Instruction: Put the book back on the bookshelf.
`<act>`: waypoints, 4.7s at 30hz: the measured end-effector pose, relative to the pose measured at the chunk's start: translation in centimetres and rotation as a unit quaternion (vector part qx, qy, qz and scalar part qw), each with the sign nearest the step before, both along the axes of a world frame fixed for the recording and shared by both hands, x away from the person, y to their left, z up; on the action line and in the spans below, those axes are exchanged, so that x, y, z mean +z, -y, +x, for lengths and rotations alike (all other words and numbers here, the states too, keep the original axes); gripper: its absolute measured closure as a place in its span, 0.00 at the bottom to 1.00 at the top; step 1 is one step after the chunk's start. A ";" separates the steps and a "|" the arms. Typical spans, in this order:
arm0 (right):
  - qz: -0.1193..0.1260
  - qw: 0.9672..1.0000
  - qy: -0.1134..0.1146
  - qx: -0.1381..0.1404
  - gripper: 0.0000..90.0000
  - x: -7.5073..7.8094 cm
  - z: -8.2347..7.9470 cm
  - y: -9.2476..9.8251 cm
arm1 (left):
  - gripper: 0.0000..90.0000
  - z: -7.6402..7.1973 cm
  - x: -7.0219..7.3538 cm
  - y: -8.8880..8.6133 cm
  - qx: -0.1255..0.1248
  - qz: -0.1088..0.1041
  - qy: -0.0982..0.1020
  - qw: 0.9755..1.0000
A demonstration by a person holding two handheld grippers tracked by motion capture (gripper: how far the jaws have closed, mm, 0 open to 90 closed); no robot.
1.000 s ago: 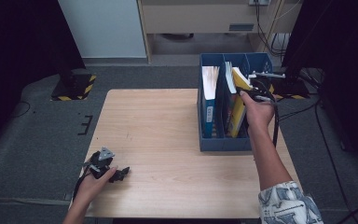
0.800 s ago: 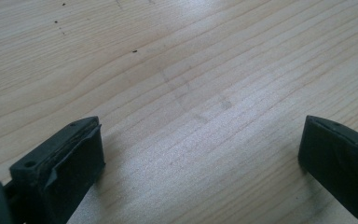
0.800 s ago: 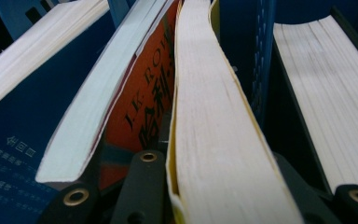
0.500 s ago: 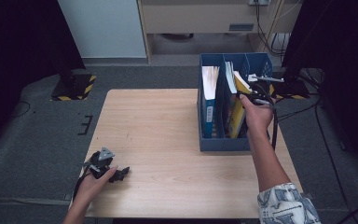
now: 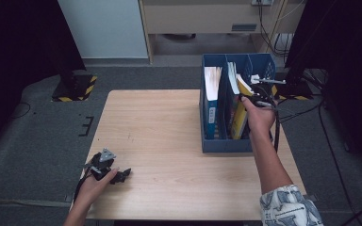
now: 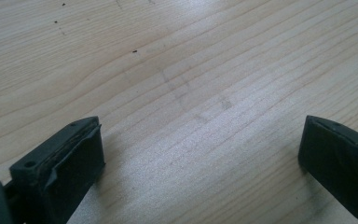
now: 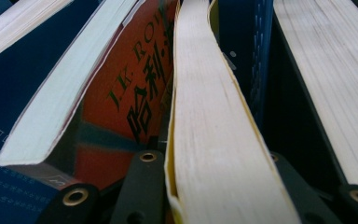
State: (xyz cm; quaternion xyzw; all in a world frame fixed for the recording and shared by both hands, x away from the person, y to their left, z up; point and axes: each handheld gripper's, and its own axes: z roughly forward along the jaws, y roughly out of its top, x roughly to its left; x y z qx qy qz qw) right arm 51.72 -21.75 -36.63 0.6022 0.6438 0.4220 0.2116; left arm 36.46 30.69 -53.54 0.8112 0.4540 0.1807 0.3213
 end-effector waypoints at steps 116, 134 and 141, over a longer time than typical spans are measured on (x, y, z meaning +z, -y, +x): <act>-0.011 1.000 0.002 -0.017 0.83 3.5 1.5 -0.3 | 0.00 0.1 0.0 0.1 -0.003 -0.001 0.001 1.000; -0.005 1.000 0.005 -0.029 0.83 3.1 2.8 -0.4 | 0.00 0.1 0.0 0.1 -0.004 -0.001 0.000 1.000; -0.006 0.999 0.005 -0.032 0.83 3.1 3.2 -0.3 | 0.00 0.1 0.0 0.1 -0.004 -0.001 0.000 1.000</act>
